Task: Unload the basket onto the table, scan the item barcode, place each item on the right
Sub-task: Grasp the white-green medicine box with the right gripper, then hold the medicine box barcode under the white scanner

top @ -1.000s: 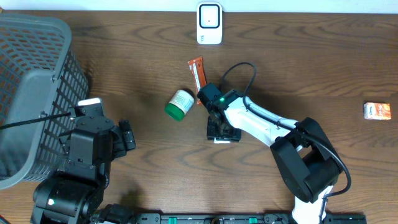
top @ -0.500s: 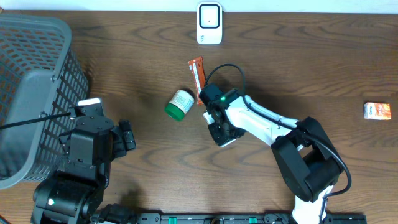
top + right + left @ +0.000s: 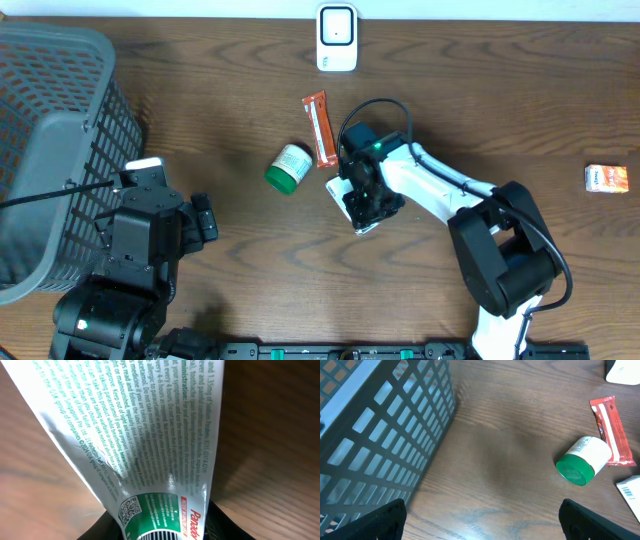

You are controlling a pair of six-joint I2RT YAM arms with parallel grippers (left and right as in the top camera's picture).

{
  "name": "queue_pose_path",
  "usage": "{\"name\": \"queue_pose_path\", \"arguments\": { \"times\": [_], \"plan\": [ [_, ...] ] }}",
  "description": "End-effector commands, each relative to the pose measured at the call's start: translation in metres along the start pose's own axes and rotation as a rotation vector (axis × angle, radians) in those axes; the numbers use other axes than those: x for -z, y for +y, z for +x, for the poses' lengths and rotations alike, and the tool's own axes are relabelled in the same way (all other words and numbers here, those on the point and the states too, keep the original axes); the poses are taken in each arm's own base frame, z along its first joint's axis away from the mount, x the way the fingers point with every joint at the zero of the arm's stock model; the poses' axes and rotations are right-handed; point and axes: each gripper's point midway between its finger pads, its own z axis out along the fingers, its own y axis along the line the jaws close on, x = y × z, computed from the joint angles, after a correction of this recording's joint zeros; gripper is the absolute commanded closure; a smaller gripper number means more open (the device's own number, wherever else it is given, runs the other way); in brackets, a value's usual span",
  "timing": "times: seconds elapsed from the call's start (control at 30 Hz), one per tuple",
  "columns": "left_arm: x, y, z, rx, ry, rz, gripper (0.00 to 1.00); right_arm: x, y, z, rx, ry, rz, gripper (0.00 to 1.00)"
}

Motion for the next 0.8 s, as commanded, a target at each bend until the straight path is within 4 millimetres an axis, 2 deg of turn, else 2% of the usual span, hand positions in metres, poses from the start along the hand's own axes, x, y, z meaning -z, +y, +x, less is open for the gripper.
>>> {"name": "queue_pose_path", "arguments": {
  "times": [0.0, 0.2, 0.33, 0.57, 0.77],
  "plan": [
    [0.003, 0.003, -0.004, -0.003, -0.015, -0.008, 0.02, 0.001, 0.023, 0.003, 0.078, 0.014, -0.184, 0.66],
    [0.003, 0.003, -0.004, -0.003, -0.015, -0.008, 0.02, 0.032, 0.035, 0.005, 0.103, -0.031, -0.366, 0.65],
    [0.003, 0.003, -0.004, -0.004, -0.014, -0.008, 0.02, 0.056, 0.035, 0.011, 0.102, -0.061, -0.436, 0.63],
    [0.003, 0.003, -0.004, -0.003, -0.015, -0.008, 0.02, 0.099, 0.05, 0.027, 0.099, -0.095, -0.67, 0.64],
    [0.003, 0.003, -0.004, -0.003, -0.015, -0.008, 0.02, 0.129, 0.061, 0.043, 0.112, -0.108, -0.869, 0.62]
  ]
}}
